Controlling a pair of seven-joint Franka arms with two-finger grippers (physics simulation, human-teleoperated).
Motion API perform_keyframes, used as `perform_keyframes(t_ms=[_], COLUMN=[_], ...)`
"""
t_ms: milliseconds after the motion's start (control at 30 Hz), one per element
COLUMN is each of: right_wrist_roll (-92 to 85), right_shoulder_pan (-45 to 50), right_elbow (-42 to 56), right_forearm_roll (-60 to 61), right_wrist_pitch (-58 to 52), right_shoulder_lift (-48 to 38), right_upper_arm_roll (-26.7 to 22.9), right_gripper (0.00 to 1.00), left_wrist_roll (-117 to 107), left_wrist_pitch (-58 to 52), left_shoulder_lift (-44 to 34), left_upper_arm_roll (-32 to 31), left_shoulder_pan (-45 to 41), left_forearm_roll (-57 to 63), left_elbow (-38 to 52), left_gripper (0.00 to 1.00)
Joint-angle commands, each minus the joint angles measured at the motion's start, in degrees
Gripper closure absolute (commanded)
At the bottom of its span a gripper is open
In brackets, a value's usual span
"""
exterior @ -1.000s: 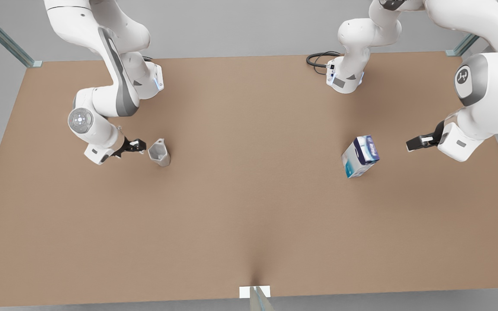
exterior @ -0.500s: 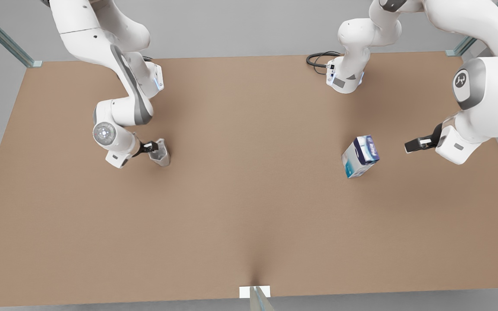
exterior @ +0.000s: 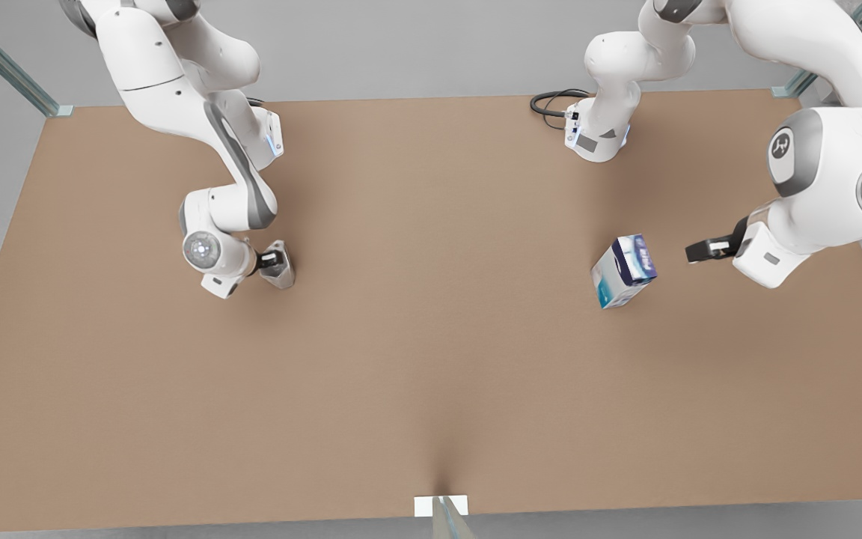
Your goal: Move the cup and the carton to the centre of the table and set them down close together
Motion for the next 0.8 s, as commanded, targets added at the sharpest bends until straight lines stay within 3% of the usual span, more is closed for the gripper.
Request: perform_keyframes(t_ms=[0,567,767], right_wrist_roll=[0.0,0.3,1.6], right_shoulder_pan=[0.0,-0.3,6.3], right_elbow=[0.1,3.5,15.6], right_forearm_roll=[0.0,0.3,10.4], right_wrist_pitch=[0.0,-1.0,-3.3], right_shoulder_lift=[0.3,1.0,4.0], right_upper_arm_roll=[0.0,0.0,0.0], right_gripper=[0.79,0.79,0.79], left_wrist_roll=[0.0,-0.7,-1.0], left_wrist_pitch=[0.0,0.0,-1.9], left_shoulder_lift=[0.0,1.0,2.6], left_upper_arm_roll=[0.0,-0.1,-0.1], left_shoulder_pan=[0.0,0.0,-1.6], left_forearm_roll=[0.0,0.2,0.2], left_elbow=[0.0,0.0,0.0], left_gripper=[0.0,0.0,0.0])
